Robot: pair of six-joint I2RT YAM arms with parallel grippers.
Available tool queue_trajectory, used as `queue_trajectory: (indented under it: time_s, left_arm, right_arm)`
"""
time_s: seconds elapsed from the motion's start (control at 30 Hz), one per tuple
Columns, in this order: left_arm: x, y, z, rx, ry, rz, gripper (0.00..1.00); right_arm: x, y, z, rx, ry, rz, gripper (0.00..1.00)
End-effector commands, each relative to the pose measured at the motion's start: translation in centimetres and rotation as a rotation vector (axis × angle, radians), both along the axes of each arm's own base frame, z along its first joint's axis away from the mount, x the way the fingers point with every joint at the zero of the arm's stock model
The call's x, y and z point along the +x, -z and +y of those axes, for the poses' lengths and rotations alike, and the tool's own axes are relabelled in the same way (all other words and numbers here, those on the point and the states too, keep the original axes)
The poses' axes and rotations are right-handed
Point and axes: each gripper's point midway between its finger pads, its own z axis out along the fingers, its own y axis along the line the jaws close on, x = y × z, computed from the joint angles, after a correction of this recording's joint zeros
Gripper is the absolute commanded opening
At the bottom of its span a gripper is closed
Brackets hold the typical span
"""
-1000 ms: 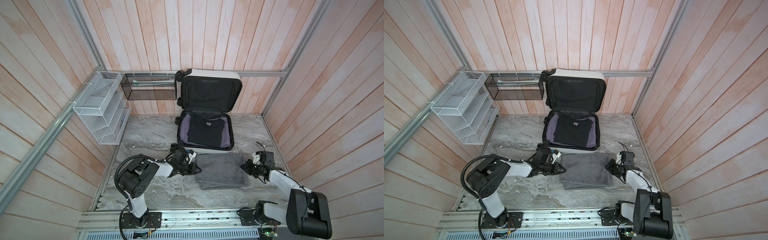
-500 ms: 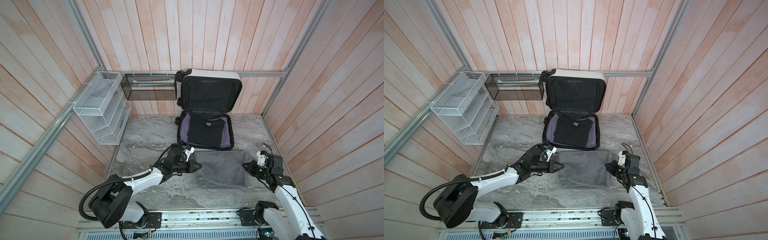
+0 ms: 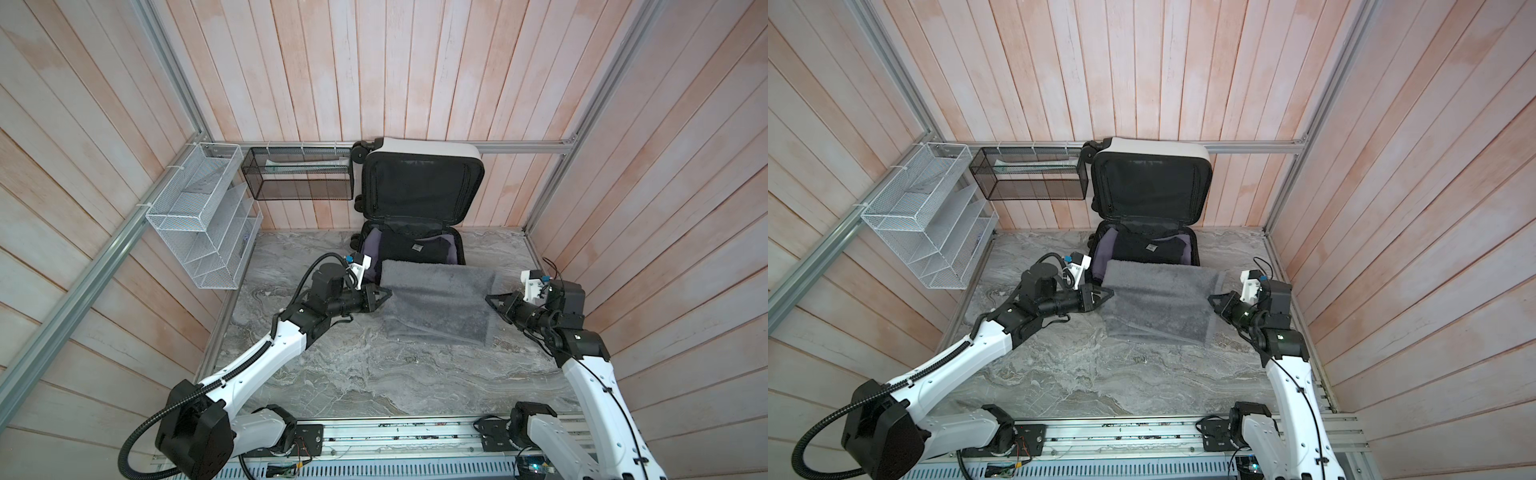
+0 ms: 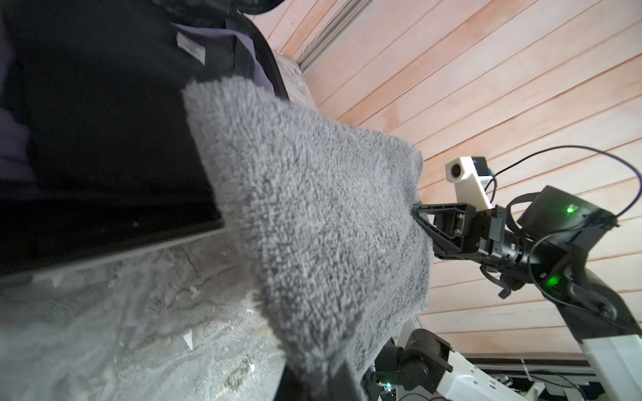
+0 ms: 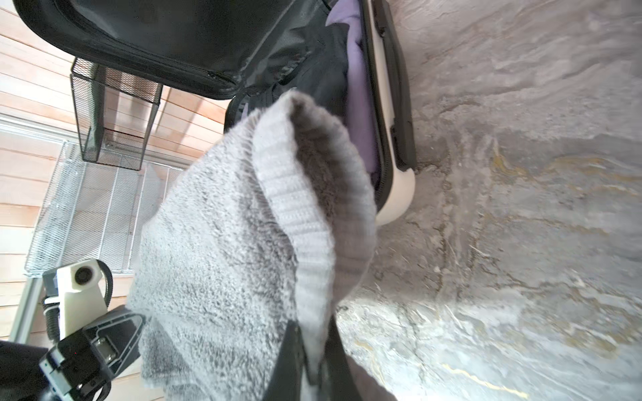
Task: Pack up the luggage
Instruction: 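Lift the grey towel with both grippers and carry it over the suitcase, then lower the grey towel onto the black T-shirt inside the suitcase with both grippers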
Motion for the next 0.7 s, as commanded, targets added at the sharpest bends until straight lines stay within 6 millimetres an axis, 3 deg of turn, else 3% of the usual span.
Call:
queue_trajectory:
  time_s: [0.0, 0.2, 0.37, 0.67]
  left_arm:
    - [4.9, -1.0, 1.9, 0.052, -0.061, -0.071, 0.00]
    - [12.7, 0.2, 3.7, 0.106, -0.095, -0.080, 0.00]
    - [18.0, 2.1, 4.6, 0.127, -0.119, -0.058, 0.00]
    - [22.1, 6.5, 4.7, 0.183, -0.122, -0.001, 0.00]
  right_arm:
    - [4.3, -2.5, 0.3, -0.001, 0.047, -0.081, 0.00]
    - [12.0, -2.0, 2.4, -0.035, 0.056, -0.078, 0.00]
    - [17.7, 0.9, 2.7, -0.082, 0.061, -0.031, 0.00]
    - [22.3, 7.0, 3.1, -0.098, 0.056, 0.070, 0.00]
